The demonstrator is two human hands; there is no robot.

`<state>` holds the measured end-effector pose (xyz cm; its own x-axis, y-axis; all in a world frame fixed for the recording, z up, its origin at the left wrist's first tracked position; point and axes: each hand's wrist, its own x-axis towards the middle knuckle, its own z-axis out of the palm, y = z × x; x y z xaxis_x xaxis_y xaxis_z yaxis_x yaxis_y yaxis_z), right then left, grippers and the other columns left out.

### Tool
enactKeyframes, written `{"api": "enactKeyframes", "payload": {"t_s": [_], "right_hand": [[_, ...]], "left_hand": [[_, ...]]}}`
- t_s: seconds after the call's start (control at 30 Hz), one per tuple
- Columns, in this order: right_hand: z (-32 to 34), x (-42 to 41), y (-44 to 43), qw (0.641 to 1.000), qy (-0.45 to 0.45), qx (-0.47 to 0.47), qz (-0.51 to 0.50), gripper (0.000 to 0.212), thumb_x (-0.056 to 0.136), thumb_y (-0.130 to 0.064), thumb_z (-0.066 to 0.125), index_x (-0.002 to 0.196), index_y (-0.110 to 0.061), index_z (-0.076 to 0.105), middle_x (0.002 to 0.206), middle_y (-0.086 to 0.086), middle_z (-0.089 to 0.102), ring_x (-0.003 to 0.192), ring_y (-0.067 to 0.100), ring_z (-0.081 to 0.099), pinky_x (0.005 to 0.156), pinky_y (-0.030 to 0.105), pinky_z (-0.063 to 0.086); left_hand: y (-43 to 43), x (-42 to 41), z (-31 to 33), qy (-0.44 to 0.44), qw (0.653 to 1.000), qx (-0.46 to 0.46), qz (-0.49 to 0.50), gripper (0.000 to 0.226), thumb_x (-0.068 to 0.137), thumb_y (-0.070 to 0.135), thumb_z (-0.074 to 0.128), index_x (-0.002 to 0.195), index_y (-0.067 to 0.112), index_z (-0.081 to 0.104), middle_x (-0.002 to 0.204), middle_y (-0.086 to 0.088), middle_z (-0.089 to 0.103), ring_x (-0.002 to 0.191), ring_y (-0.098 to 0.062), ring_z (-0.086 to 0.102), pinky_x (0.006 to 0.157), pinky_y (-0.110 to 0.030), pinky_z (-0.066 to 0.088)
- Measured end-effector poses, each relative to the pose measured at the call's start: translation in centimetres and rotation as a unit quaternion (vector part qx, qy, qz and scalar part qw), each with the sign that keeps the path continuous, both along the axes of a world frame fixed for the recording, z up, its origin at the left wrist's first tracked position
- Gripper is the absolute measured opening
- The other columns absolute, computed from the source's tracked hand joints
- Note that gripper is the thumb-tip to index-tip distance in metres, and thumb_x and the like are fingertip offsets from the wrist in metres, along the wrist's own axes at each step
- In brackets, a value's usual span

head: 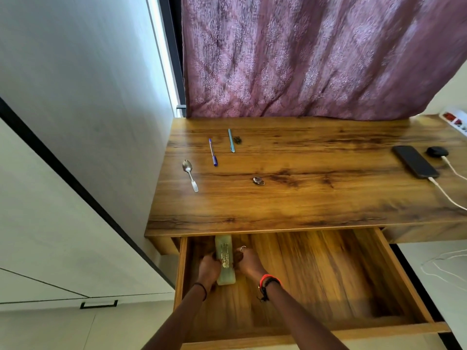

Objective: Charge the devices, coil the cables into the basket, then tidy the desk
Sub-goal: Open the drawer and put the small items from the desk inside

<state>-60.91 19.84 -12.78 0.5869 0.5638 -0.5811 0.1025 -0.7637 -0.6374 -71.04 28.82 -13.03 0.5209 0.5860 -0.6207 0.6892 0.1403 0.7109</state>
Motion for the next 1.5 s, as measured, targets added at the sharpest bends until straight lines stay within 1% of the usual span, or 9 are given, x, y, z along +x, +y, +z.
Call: {"api": "enactKeyframes", "payload": {"t_s": [0.13, 0.27, 0.53, 0.7, 0.8, 0.87, 1.1, 1.23, 1.5], "right_hand": [[2.1, 0.3, -0.2, 0.998, -0.035, -0.041, 0.025, 0.042, 0.086, -0.004, 0.057, 0.127, -0.003, 0.049, 0.127, 0.014, 0.056, 0.116, 0.026, 0.054, 0.090, 0.028, 0.044], [4.4, 2.0, -0.5, 0.996, 0.004, -0.082, 0.047, 0.016, 0.083, -0.008, 0.063, 0.098, -0.004, 0.062, 0.088, 0.012, 0.065, 0.072, 0.020, 0.063, 0.073, 0.033, 0.058], [11.1, 6.5, 4.1, 0.999, 0.027, 0.032, 0.018, 0.008, 0.088, -0.001, 0.056, 0.084, 0.000, 0.063, 0.069, 0.009, 0.064, 0.053, 0.014, 0.060, 0.049, 0.023, 0.050], [11.7, 8.2, 10.5, 0.994, -0.052, 0.095, 0.010, 0.015, 0.084, 0.000, 0.057, 0.072, -0.008, 0.056, 0.084, 0.016, 0.068, 0.056, 0.014, 0.059, 0.055, 0.026, 0.054], [11.6, 8.4, 13.9, 0.990, -0.085, 0.110, 0.004, 0.008, 0.081, -0.005, 0.061, 0.074, -0.008, 0.060, 0.091, 0.019, 0.070, 0.079, 0.028, 0.066, 0.075, 0.037, 0.055], [11.8, 8.1, 16.0, 0.988, -0.111, 0.103, 0.013, 0.011, 0.081, -0.009, 0.064, 0.073, -0.009, 0.057, 0.094, 0.019, 0.069, 0.092, 0.029, 0.064, 0.070, 0.028, 0.045], [10.5, 7.0, 21.3, 0.983, -0.152, 0.100, 0.024, 0.028, 0.080, -0.023, 0.068, 0.065, -0.015, 0.045, 0.070, 0.003, 0.056, 0.076, 0.023, 0.055, 0.062, 0.033, 0.039], [9.9, 6.4, 22.4, 0.976, -0.198, 0.078, 0.042, 0.027, 0.078, -0.022, 0.071, 0.091, -0.003, 0.058, 0.097, 0.015, 0.063, 0.094, 0.030, 0.059, 0.066, 0.033, 0.041], [9.0, 6.9, 22.8, 0.975, -0.197, 0.086, 0.051, 0.024, 0.081, -0.016, 0.064, 0.097, 0.001, 0.059, 0.105, 0.018, 0.061, 0.099, 0.032, 0.057, 0.075, 0.034, 0.046]], "left_hand": [[0.3, -0.6, 0.2, 0.003, 1.000, -0.003, -0.022, 0.037, 0.090, 0.013, 0.053, 0.127, 0.009, 0.048, 0.130, -0.014, 0.050, 0.109, -0.022, 0.056, 0.093, -0.038, 0.050], [-0.4, -1.5, 2.2, 0.020, 0.996, 0.032, -0.087, 0.038, 0.092, 0.018, 0.053, 0.129, 0.016, 0.046, 0.134, -0.003, 0.041, 0.119, -0.020, 0.046, 0.091, -0.022, 0.044], [4.5, 0.3, 9.6, -0.129, 0.990, -0.046, -0.033, 0.012, 0.093, 0.014, 0.054, 0.090, 0.008, 0.064, 0.075, -0.003, 0.065, 0.068, -0.011, 0.060, 0.057, -0.017, 0.050], [12.3, 4.1, 9.6, -0.168, 0.973, 0.015, 0.156, 0.008, 0.088, 0.006, 0.058, 0.088, 0.006, 0.066, 0.074, -0.005, 0.064, 0.074, -0.020, 0.061, 0.079, -0.037, 0.053], [15.7, 5.9, 9.3, -0.177, 0.960, 0.093, 0.196, 0.015, 0.088, 0.002, 0.053, 0.089, 0.010, 0.065, 0.089, -0.008, 0.067, 0.082, -0.023, 0.062, 0.086, -0.039, 0.052], [17.7, 7.1, 9.4, -0.168, 0.953, 0.134, 0.215, 0.018, 0.088, -0.001, 0.049, 0.097, 0.003, 0.064, 0.099, -0.018, 0.067, 0.079, -0.024, 0.063, 0.084, -0.038, 0.053], [23.8, 10.9, 7.8, -0.082, 0.955, 0.234, 0.164, 0.020, 0.088, 0.003, 0.050, 0.103, 0.000, 0.063, 0.108, -0.022, 0.063, 0.104, -0.034, 0.057, 0.089, -0.035, 0.042], [24.8, 12.0, 7.9, -0.061, 0.959, 0.245, 0.132, 0.028, 0.090, 0.014, 0.054, 0.114, 0.001, 0.060, 0.120, -0.023, 0.055, 0.109, -0.033, 0.053, 0.089, -0.030, 0.038], [25.9, 13.6, 7.4, -0.072, 0.959, 0.257, 0.097, 0.018, 0.087, 0.009, 0.059, 0.094, -0.003, 0.069, 0.102, -0.020, 0.068, 0.100, -0.031, 0.060, 0.077, -0.028, 0.040]]}}
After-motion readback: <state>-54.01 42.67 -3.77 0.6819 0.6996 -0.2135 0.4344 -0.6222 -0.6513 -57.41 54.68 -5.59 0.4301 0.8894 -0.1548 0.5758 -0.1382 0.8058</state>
